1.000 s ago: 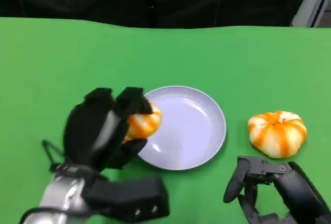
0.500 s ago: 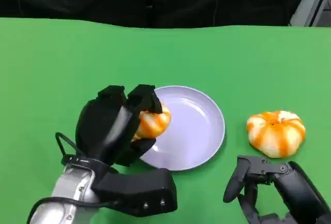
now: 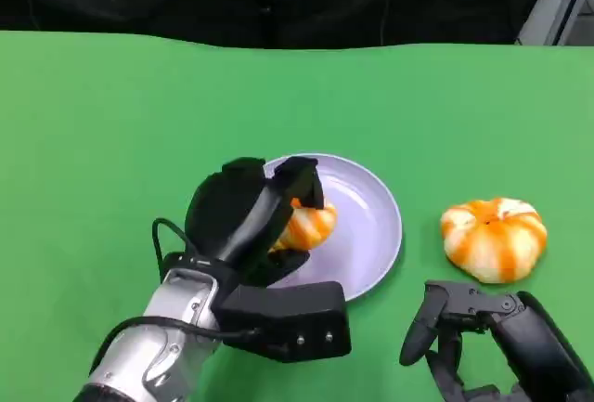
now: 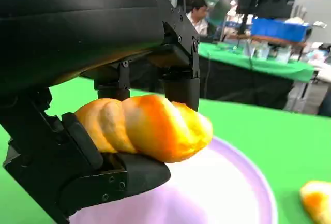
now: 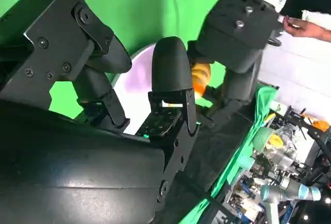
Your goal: Grasp the bread from the table and place it into the plate.
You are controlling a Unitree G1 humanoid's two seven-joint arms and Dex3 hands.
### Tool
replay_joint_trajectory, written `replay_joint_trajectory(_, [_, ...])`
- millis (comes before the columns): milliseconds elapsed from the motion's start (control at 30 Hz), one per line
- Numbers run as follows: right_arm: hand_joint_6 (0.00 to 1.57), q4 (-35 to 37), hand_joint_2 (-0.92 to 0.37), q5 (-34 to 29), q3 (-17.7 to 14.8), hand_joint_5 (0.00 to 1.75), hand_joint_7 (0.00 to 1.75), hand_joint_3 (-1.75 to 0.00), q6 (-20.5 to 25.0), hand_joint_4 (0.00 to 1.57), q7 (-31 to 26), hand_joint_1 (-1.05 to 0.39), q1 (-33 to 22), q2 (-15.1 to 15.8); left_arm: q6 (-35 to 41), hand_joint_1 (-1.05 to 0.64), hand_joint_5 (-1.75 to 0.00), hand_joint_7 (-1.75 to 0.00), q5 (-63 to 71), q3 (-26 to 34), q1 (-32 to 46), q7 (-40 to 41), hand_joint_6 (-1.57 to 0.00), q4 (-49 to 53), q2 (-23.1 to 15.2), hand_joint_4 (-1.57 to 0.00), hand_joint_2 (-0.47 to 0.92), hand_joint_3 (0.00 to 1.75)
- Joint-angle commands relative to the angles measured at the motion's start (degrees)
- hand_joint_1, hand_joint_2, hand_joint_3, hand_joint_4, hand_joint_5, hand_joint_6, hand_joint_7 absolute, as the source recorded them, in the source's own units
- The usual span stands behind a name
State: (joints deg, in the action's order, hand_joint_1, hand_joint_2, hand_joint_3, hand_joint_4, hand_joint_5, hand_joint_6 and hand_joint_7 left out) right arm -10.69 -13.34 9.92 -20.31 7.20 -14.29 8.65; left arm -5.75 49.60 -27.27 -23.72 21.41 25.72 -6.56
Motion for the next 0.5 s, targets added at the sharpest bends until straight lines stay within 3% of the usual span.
replay_joint_trajectory(33, [0.84, -1.1, -0.22, 0.0, 0.0, 1.75, 1.28, -1.51, 0.6, 0.85, -0.2, 0.05, -0.6, 0.4, -0.2, -0.23, -1.75, -1.63, -0.4, 0.0, -1.3, 1.1, -0.75, 0.5, -0.6, -0.87, 0.39, 1.13])
replay_joint_trajectory(267, [0.84, -1.2, -0.22, 0.0, 0.1, 1.75, 1.28, -1.51, 0.7, 0.85, -0.1, 0.05, -0.7, 0.4, -0.9, -0.23, -1.75, -1.62, -1.7, 0.0, -2.3, -0.1, -0.75, 2.0, 0.1, -0.87, 0.39, 1.13])
replay_joint_trajectory(300, [0.84, -1.3, -0.22, 0.0, 0.1, 1.75, 1.28, -1.51, 0.7, 0.87, -0.1, 0.04, -0.7, 0.4, -1.4, -0.25, -1.32, -1.04, -2.7, 0.1, -3.0, -1.0, -0.69, 3.2, 0.6, -0.77, 0.56, 0.83])
replay_joint_trajectory(333, [0.84, -1.3, -0.22, -0.2, 0.1, 1.75, 1.28, -1.51, 0.7, 0.87, -0.2, 0.04, -0.7, 0.5, -1.8, -0.28, -1.03, -0.57, -3.6, -0.4, -3.7, -4.1, -0.67, 3.6, 0.3, -0.63, 0.72, 0.55])
replay_joint_trajectory(367, [0.84, -1.2, -0.22, -0.1, 0.2, 1.75, 1.28, -1.51, 0.6, 0.87, -0.1, 0.03, -0.7, 0.5, -1.4, -0.37, -0.78, -0.31, -3.9, -1.1, -4.0, -7.2, -0.48, 3.5, -0.2, -0.36, 0.82, 0.39])
replay_joint_trajectory(433, [0.84, -1.1, -0.22, 0.0, 0.2, 1.75, 1.29, -1.51, 0.5, 0.86, -0.1, 0.04, -0.6, 0.5, 0.0, -0.49, -0.5, -0.08, -3.6, -2.1, -4.1, -11.6, -0.28, 2.6, -1.0, -0.09, 0.89, 0.27])
replay_joint_trajectory(467, [0.84, -1.0, -0.22, 0.0, 0.2, 1.75, 1.29, -1.51, 0.4, 0.86, -0.1, 0.04, -0.6, 0.6, 0.8, -0.57, -0.29, -0.03, -3.5, -2.4, -4.1, -12.9, -0.17, 2.2, -1.1, -0.04, 0.91, 0.28])
replay_joint_trajectory(500, [0.84, -0.9, -0.22, 0.1, 0.2, 1.75, 1.29, -1.51, 0.2, 0.86, -0.1, 0.04, -0.5, 0.5, 1.9, -0.6, -0.22, -0.02, -3.3, -2.6, -4.0, -14.6, -0.14, 1.5, -1.3, -0.02, 0.92, 0.28])
